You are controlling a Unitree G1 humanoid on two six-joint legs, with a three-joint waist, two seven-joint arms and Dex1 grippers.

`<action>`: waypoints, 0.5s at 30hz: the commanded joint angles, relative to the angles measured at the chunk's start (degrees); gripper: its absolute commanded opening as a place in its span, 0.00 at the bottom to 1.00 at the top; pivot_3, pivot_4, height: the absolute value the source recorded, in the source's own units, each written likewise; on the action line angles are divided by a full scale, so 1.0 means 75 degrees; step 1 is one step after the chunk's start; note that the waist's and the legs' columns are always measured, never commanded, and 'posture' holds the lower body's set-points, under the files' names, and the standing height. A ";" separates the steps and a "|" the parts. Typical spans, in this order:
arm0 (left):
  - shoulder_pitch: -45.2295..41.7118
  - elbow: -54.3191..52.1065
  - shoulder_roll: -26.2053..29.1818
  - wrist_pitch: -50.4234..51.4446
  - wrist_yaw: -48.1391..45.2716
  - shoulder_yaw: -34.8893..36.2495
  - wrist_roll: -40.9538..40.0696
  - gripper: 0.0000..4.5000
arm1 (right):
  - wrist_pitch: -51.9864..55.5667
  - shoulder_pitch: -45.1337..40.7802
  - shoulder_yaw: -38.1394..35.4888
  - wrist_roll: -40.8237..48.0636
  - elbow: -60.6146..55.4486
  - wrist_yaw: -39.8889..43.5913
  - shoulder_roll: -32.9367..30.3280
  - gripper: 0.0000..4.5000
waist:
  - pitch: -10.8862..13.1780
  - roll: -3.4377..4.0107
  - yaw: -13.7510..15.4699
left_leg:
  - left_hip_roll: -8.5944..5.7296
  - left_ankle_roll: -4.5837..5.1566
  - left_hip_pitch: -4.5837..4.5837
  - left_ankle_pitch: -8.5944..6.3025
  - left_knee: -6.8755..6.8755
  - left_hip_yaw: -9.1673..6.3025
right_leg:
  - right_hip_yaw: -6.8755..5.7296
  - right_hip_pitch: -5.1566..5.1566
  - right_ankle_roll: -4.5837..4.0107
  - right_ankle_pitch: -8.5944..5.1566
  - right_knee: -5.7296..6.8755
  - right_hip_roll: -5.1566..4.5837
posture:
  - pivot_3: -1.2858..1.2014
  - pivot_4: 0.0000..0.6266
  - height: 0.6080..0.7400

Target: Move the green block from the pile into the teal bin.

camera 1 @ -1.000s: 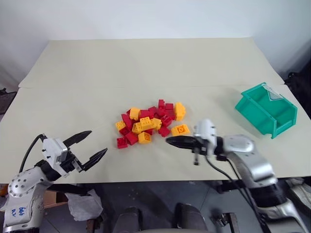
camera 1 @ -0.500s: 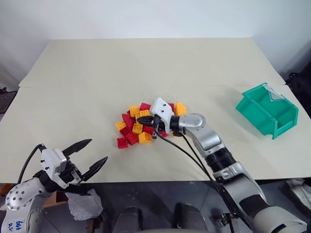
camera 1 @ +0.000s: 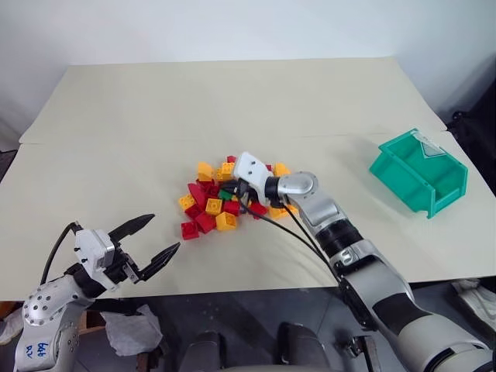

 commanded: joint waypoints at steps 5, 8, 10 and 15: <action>0.0181 -0.0104 -0.0044 -0.0128 0.0032 0.0084 -0.0040 1.00 | 0.0871 0.1324 0.0126 -0.0089 -0.2264 0.0999 -0.1510 0.01 | -0.0004 -0.0005 0.0088 | -0.0004 0.0003 0.0000 -0.0002 0.0009 -0.0005 | 0.0000 0.0010 0.0000 0.0000 -0.0004 -0.0003 | 0.52 0.24 1.00; 0.0207 -0.0180 -0.0063 -0.0098 0.0093 0.0041 -0.0032 1.00 | 0.1110 0.1543 -0.0021 -0.0276 -0.2311 0.0749 -0.1972 0.01 | -0.0009 -0.0010 0.0063 | -0.0002 0.0003 0.0006 -0.0003 0.0009 -0.0001 | 0.0000 0.0013 0.0000 0.0000 -0.0005 -0.0002 | 0.52 0.24 1.00; 0.0167 -0.0172 -0.0070 -0.0074 0.0112 -0.0013 -0.0029 1.00 | 0.1088 0.1459 -0.0257 -0.0376 -0.1986 0.0370 -0.2129 0.01 | -0.0010 -0.0008 0.0028 | -0.0001 0.0002 0.0015 -0.0003 0.0009 0.0003 | 0.0002 0.0015 0.0000 0.0000 -0.0002 -0.0001 | 0.52 0.24 1.00; 0.0078 -0.0125 -0.0065 -0.0059 0.0127 -0.0106 -0.0032 1.00 | 0.1040 0.1234 -0.0428 -0.0376 -0.1601 -0.0051 -0.2174 0.01 | -0.0014 -0.0013 0.0036 | 0.0006 0.0000 0.0023 0.0008 0.0031 0.0020 | 0.0012 0.0016 -0.0017 0.0006 0.0014 -0.0001 | 0.52 0.24 1.00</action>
